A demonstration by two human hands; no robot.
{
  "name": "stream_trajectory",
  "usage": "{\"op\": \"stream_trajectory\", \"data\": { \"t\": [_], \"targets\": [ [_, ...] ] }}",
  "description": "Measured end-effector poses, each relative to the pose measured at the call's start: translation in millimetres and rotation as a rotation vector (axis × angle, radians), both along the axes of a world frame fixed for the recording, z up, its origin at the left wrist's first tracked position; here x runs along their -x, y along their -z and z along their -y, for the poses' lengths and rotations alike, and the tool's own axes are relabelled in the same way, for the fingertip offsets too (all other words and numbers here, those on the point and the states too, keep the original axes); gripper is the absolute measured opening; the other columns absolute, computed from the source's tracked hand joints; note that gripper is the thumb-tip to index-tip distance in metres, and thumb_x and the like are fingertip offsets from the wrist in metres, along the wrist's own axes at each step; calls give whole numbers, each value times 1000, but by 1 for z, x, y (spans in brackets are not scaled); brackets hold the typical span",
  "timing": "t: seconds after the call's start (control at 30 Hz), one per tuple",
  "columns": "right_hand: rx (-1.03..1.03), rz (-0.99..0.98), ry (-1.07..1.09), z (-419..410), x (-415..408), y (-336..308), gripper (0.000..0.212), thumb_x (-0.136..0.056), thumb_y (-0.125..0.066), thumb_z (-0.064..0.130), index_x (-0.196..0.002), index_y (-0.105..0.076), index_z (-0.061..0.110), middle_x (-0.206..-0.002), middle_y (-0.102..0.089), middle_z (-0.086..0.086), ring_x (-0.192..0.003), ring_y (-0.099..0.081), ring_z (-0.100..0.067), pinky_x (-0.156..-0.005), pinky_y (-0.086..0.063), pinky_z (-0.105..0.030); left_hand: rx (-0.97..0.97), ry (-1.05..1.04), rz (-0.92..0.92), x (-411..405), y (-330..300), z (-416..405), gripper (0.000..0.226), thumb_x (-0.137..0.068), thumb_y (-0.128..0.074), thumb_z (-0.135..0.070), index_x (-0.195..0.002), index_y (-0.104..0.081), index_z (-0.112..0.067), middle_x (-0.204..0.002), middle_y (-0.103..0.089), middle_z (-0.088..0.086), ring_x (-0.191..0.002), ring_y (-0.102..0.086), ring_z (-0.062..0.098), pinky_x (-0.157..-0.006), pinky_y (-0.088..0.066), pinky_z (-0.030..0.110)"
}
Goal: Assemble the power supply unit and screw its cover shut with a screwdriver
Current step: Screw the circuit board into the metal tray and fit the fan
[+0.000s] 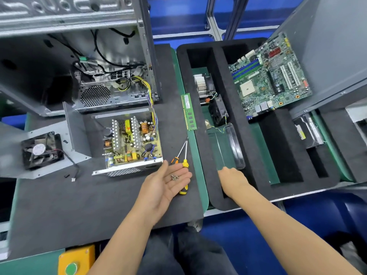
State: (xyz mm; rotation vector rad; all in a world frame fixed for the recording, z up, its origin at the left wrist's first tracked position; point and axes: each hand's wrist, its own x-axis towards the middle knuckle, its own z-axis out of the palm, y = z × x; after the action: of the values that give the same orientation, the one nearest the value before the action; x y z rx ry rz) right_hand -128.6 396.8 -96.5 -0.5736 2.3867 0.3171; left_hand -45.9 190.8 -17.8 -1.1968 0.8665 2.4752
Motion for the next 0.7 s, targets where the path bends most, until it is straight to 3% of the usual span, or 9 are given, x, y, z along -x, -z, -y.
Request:
{"op": "stream_trajectory", "data": {
  "t": [0.1, 0.2, 0.27, 0.37, 0.5, 0.7],
  "targets": [
    [-35, -22, 8, 3, -1, -15, 26, -85, -50, -6, -104, -60, 8, -105, -59, -10, -97, -64, -33, -67, -43, -35, 29, 21, -7, -4, 0, 2, 37, -103, -50, -25, -111, -66, 7, -106, -74, 23, -96, -74, 31, -74, -63, 33],
    [64, -205, 146, -6, 3, -45, 13, -89, -54, 3, -98, -62, 8, -78, -52, -5, -76, -58, -33, -62, -42, -33, 122, 87, -9, -9, -2, 5, 24, -98, -58, -18, -102, -71, 2, -91, -76, 14, -76, -74, 20, -63, -60, 25],
    [407, -347, 361, -12, 4, -69, 6, -90, -60, 12, -87, -65, 14, -66, -56, -2, -66, -56, -30, -59, -46, -32, 148, 125, -20, -12, -4, 7, 19, -89, -65, -16, -97, -74, -1, -83, -73, 11, -65, -68, 16, -58, -56, 23],
    [1051, -161, 659, 7, -5, -103, 16, -87, -70, 16, -75, -68, 26, -67, -67, 9, -64, -62, -7, -64, -48, -14, 132, 175, -52, -17, -9, 8, 17, -78, -71, -18, -87, -79, -6, -80, -70, 9, -62, -63, 13, -57, -54, 21],
    [1224, 66, 456, 57, -32, -105, 15, -89, -72, 14, -79, -70, 26, -77, -58, 7, -69, -51, -9, -68, -41, -15, 115, 200, -111, -21, -16, 10, 17, -76, -70, -18, -83, -82, -9, -79, -71, 8, -64, -64, 11, -60, -55, 20],
    [1262, 108, 390, 82, -46, -88, 15, -93, -68, 11, -85, -70, 24, -81, -53, 4, -70, -49, -12, -69, -38, -14, 44, 83, -41, -29, -12, 27, 21, -72, -72, -11, -88, -77, 2, -78, -71, 14, -63, -67, 13, -56, -55, 19]
  ]
}}
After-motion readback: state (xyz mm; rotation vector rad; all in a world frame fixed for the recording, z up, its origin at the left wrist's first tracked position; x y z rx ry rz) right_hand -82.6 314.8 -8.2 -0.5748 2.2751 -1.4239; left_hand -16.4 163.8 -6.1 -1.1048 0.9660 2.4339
